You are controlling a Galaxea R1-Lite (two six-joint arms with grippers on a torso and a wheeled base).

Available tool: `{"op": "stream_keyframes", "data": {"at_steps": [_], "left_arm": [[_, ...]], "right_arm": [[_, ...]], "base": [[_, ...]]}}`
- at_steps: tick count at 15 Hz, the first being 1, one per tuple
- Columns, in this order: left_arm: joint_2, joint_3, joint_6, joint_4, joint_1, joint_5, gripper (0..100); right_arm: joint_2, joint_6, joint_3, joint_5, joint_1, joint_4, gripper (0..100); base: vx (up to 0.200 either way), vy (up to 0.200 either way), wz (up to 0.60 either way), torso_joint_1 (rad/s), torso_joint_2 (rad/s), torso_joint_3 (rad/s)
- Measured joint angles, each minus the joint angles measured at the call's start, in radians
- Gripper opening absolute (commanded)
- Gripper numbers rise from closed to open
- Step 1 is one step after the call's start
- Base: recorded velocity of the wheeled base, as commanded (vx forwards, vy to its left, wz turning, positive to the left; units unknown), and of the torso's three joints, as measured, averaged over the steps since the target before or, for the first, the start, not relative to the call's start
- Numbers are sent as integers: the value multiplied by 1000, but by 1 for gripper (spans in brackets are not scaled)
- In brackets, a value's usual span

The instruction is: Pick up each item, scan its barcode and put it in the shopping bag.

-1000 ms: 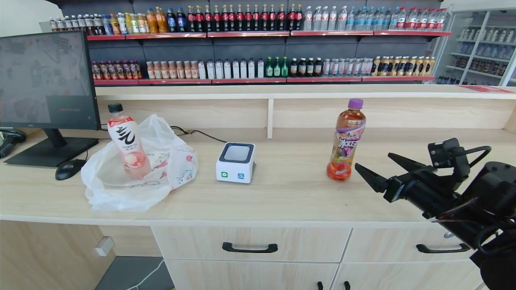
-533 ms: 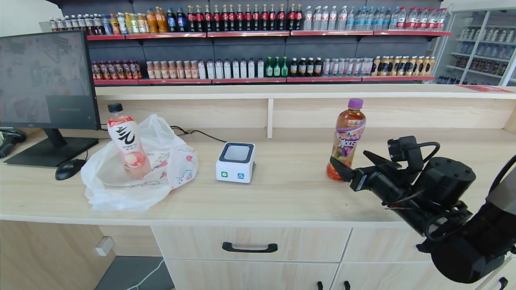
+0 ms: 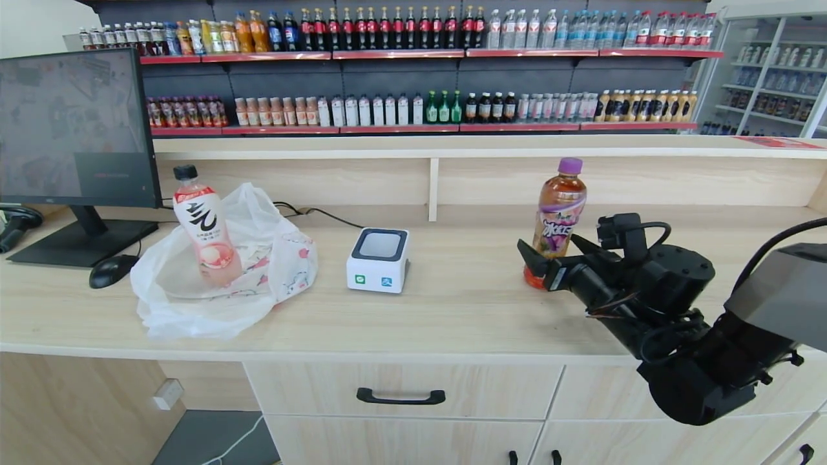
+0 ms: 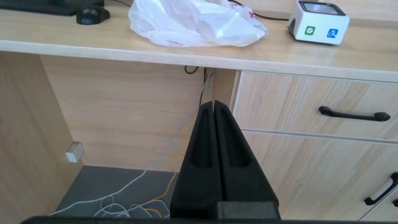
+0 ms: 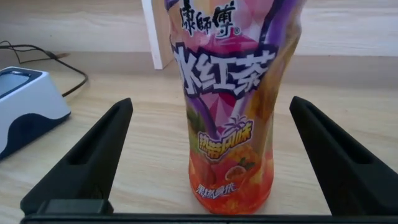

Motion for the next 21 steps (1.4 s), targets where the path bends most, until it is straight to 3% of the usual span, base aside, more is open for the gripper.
{"op": "stream_keyframes", "data": {"at_steps": [6,21], "left_arm": [[0,0,1,0,0,0,0],[0,0,0,0,1,0,0]], "right_arm": [[8,12,68,10,-79,0,100],[-13,27,121,10,-156,0,100]], "base": [[0,0,0,0,0,0],[0,0,0,0,0,0]]}}
